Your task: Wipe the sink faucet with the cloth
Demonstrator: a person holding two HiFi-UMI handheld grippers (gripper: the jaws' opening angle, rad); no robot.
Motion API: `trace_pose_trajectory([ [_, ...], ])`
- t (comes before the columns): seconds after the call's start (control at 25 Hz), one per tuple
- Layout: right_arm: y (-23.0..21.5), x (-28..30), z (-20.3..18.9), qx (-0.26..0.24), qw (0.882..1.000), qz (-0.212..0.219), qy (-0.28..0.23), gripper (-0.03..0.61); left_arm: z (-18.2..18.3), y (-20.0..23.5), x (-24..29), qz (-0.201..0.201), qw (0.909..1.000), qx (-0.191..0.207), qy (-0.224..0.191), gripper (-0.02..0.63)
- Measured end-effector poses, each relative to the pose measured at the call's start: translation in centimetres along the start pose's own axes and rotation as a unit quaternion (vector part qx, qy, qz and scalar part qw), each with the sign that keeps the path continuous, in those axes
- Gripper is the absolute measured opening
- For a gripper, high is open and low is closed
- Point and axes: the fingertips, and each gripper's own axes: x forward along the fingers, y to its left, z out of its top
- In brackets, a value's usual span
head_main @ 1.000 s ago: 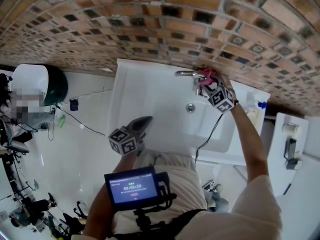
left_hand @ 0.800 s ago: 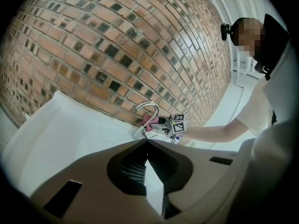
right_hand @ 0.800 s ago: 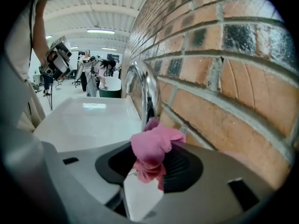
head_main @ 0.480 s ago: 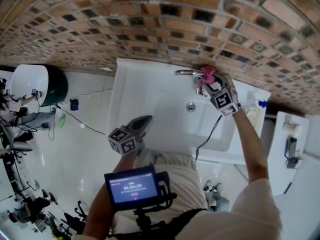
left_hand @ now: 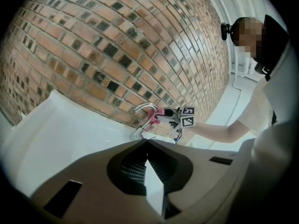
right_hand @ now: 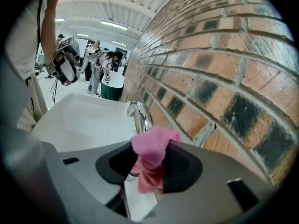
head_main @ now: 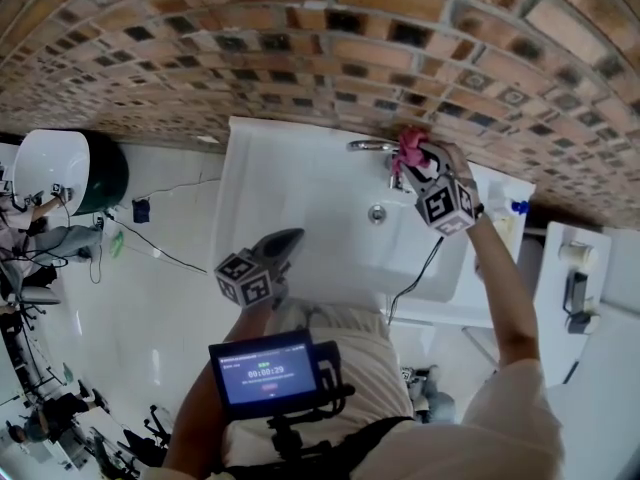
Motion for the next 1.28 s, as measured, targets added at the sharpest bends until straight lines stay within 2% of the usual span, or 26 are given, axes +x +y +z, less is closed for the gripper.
trace_pose_trajectory([
  [0.48,1.0,0.3,5.1,-0.096,0.993,0.04,0.055,0.16,1.8,1.1,-0.9,-0.016,0.9995,-0.007,-0.027,0.006],
  [0.8,1.7,1.5,6.3,-0.124,0.986,0.058,0.1,0.158,3.4,2.3,-1.8,-0.028,0.9984,-0.01,-0.049,0.006],
  [1.12,2.9,3.0,8.6,-0.142,0.981,0.061,0.114,0.15,4.8,2.8,-2.0,-0.04,0.9978,-0.01,-0.053,0.006],
  [1.28,4.1,5.1,9.3,-0.181,0.969,0.061,0.155,0.14,5.5,3.0,-2.1,-0.048,0.9974,-0.008,-0.054,0.006],
])
